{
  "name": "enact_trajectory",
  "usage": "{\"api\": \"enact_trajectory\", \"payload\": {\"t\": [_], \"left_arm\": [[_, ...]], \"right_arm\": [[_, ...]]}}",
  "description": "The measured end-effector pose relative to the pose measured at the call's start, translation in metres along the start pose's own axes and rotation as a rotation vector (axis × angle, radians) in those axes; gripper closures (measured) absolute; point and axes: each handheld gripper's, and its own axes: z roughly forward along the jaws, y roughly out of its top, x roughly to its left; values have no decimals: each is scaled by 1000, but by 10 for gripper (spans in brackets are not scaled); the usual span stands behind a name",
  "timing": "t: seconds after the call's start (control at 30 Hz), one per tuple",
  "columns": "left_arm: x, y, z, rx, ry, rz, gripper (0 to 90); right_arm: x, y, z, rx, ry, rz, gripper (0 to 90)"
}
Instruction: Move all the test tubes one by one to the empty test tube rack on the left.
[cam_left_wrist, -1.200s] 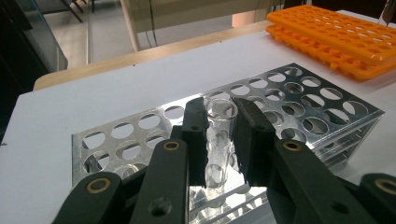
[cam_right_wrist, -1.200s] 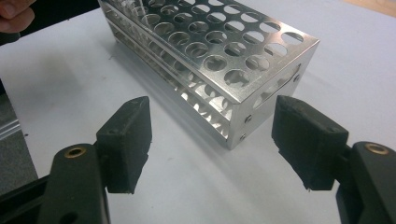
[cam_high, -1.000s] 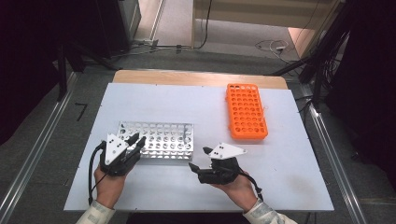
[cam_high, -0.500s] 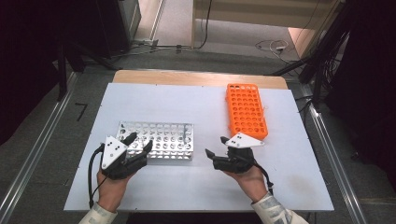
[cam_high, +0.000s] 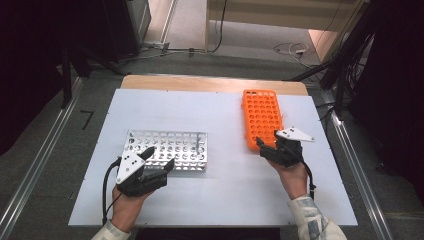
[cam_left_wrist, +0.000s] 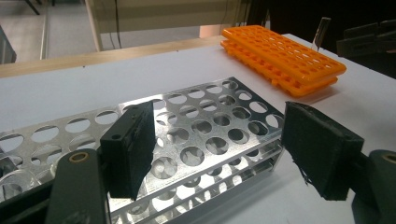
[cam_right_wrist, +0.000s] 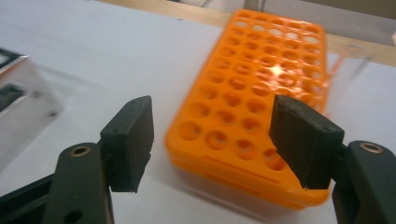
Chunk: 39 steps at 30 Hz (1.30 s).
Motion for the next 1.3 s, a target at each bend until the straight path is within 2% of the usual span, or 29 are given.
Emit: {"api": "enact_trajectory", "payload": {"t": [0.07, 0.3, 0.37, 0.6, 0.97, 1.03, 1.17, 1.3], "left_arm": [[-1, 0, 1, 0, 1, 4, 260], [-1, -1, 1, 5, 3, 10, 261], [-1, -1, 0, 2, 6, 9, 261], [0, -2, 1, 5, 9, 5, 261], [1, -2, 1, 10, 11, 4, 261], [1, -2, 2, 9, 11, 2, 261], [2, -3, 2, 11, 10, 1, 261], [2, -3, 2, 14, 10, 1, 261]], "right_arm": [[-9, 1, 4, 4, -42, 13, 294], [-38, 2, 23, 14, -120, 78, 328], [-45, 1, 28, 19, -121, 97, 360], [-60, 0, 40, 18, -142, 118, 488], [-66, 0, 60, 34, -154, 114, 641], [-67, -1, 61, 32, -154, 128, 672], [-68, -2, 63, 41, -155, 128, 715], [-67, 0, 61, 28, -153, 121, 727]]}}
